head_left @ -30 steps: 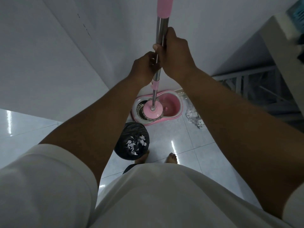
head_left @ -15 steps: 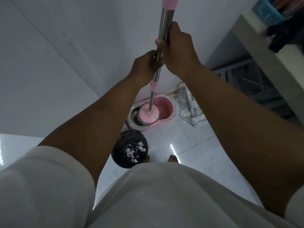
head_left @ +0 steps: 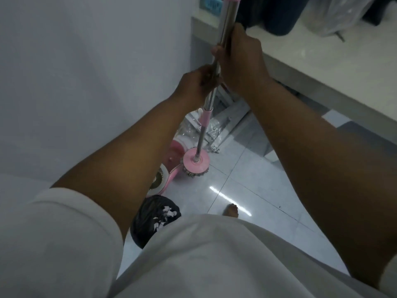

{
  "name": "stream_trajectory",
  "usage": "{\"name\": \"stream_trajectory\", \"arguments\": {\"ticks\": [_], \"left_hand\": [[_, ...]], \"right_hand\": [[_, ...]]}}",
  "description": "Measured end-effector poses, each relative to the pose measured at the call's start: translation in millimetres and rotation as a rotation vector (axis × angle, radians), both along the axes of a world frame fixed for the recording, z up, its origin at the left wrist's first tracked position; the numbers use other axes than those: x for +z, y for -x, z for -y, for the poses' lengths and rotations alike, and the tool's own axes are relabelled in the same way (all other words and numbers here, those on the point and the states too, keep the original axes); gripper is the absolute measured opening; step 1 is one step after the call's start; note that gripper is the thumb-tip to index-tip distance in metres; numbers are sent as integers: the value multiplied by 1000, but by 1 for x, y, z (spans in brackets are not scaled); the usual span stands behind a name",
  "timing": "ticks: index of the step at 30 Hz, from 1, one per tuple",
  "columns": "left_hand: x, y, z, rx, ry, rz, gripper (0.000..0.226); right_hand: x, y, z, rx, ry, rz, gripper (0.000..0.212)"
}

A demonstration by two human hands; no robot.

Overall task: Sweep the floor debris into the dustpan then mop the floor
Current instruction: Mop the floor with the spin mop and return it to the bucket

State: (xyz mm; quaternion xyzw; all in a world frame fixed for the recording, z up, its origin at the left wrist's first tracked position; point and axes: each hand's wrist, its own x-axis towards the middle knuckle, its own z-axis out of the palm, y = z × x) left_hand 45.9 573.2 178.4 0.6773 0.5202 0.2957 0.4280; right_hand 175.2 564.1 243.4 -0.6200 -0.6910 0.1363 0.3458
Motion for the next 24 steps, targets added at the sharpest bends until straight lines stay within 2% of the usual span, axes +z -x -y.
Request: {"name": "stream_trajectory", "arguments": {"ticks": [4,9,13,15,18,22,24], "left_hand": [[1,-79,-8,-171,-50,-66,34],[5,-189,-1,-363,-16,-54,31],[7,-274,19,-507,31,-61,37],[5,-313,33,-565,66,-13,36],[3,-370,55,-631,39,-14,33],[2,-437,89,-771,139,10,47],[0,-466,104,-869,140,1,47]], "right_hand": [[5,-75,19,-150,-13,15,30],[8,-173,47,-302,34,24,29],[6,-251,78,-422,63,23,28],[5,-286,98,-477,62,17,27],[3,-335,132,-565,66,17,28],[2,-388,181,-712,61,-19,26],[1,-410,204,-788,56,-21,25]]}}
